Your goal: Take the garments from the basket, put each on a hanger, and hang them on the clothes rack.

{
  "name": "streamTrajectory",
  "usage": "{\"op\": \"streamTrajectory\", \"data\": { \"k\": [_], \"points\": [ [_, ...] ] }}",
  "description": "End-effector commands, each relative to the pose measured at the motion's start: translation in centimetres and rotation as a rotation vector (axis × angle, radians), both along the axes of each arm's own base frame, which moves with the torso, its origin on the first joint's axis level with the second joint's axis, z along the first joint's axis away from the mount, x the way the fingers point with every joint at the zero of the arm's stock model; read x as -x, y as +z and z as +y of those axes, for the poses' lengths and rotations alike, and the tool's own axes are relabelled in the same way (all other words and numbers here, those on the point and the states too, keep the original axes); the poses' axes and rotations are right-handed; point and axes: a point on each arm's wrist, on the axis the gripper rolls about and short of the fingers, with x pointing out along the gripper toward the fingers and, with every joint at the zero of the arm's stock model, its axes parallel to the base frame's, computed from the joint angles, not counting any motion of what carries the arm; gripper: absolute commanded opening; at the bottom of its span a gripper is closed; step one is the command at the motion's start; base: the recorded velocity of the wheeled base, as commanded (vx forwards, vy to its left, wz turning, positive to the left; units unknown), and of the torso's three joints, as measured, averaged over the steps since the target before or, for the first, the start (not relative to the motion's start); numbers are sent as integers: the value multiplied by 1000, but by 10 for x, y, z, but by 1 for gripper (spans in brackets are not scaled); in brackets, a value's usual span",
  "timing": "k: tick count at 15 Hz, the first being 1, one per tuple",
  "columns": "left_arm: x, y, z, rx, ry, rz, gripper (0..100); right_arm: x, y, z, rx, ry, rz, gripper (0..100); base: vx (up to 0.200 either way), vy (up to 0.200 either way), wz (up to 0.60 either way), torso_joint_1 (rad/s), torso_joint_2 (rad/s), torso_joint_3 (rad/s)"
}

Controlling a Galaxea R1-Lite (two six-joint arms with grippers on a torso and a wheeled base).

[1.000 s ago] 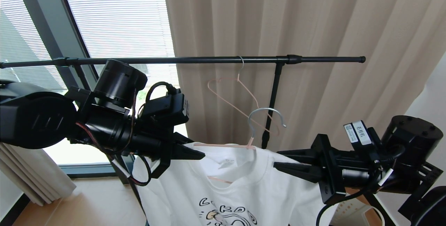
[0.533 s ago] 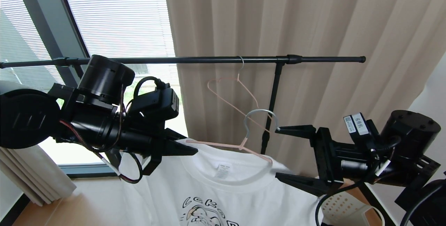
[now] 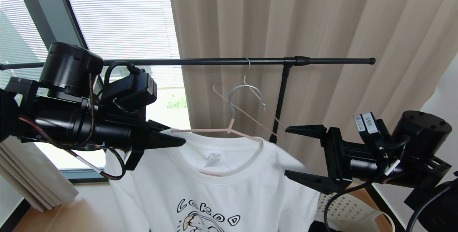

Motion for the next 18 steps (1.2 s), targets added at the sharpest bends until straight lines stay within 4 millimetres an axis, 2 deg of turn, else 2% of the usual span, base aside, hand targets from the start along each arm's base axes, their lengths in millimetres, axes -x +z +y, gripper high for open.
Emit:
{"op": "streamTrajectory", "data": {
  "k": [1,5,10,16,17,18],
  "points": [
    [7,9,10,11,33,-31,0,-8,-7,-1,7,-13,21,100,0,0,0,0,0,0],
    [15,22,30,29,108,-71,0,-23,-25,-4,23,-38,71,100,0,0,0,0,0,0],
    [24,28,32,61,137,-55,0,-34,-42,-4,37,-48,113,100,0,0,0,0,0,0],
    [32,32,45,67,182,-74,0,-47,-46,-18,34,-103,114,100,0,0,0,0,0,0],
    [32,31,46,69,181,-73,0,-49,-45,-19,32,-106,110,0,0,0,0,0,0,0],
    [34,32,47,70,185,-75,0,-50,-45,-19,31,-105,105,0,0,0,0,0,0,0]
  ]
}}
